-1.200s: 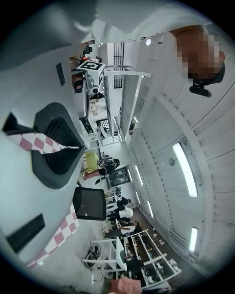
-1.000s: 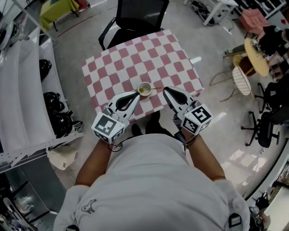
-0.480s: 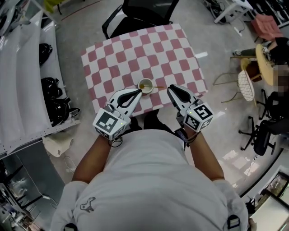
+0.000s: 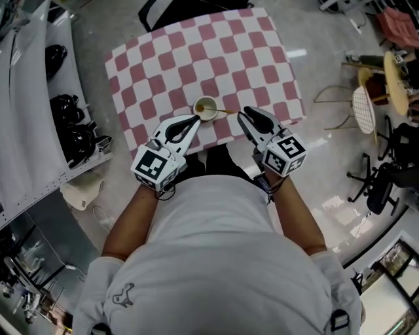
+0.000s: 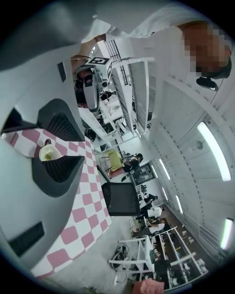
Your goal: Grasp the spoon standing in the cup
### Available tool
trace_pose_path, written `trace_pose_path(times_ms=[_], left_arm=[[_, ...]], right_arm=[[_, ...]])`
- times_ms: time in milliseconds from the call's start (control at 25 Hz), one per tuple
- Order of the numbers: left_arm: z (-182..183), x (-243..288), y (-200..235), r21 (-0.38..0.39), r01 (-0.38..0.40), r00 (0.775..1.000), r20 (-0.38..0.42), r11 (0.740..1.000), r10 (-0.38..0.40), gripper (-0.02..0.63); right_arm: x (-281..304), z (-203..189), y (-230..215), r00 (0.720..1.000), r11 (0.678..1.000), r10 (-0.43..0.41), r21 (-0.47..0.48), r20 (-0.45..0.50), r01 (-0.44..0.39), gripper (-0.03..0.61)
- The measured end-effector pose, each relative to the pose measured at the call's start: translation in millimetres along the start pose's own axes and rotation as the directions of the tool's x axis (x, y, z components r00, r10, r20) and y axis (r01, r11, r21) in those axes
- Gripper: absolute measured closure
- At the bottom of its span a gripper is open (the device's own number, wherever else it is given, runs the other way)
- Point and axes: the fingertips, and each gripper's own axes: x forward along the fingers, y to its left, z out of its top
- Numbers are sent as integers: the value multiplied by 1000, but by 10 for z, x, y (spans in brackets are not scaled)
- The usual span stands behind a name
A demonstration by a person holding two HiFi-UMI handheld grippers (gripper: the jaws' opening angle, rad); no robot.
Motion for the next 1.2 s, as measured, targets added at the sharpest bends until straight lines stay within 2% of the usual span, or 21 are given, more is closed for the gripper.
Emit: trace_pose_path(times_ms=[560, 920, 1200], left_arm=[[-437, 434, 126, -59, -21, 996, -84, 998, 16, 603], [-777, 622, 141, -101, -5, 989, -145, 995, -10, 603], [-873, 732, 150, -114, -2, 985, -170, 994, -18, 603]], right_arm=[[376, -688, -497, 991, 991, 15, 133, -132, 2, 485], [560, -1106, -600, 971, 989, 57, 146, -234, -22, 485], [655, -1304, -629, 955, 983, 103, 173, -279, -56, 485]])
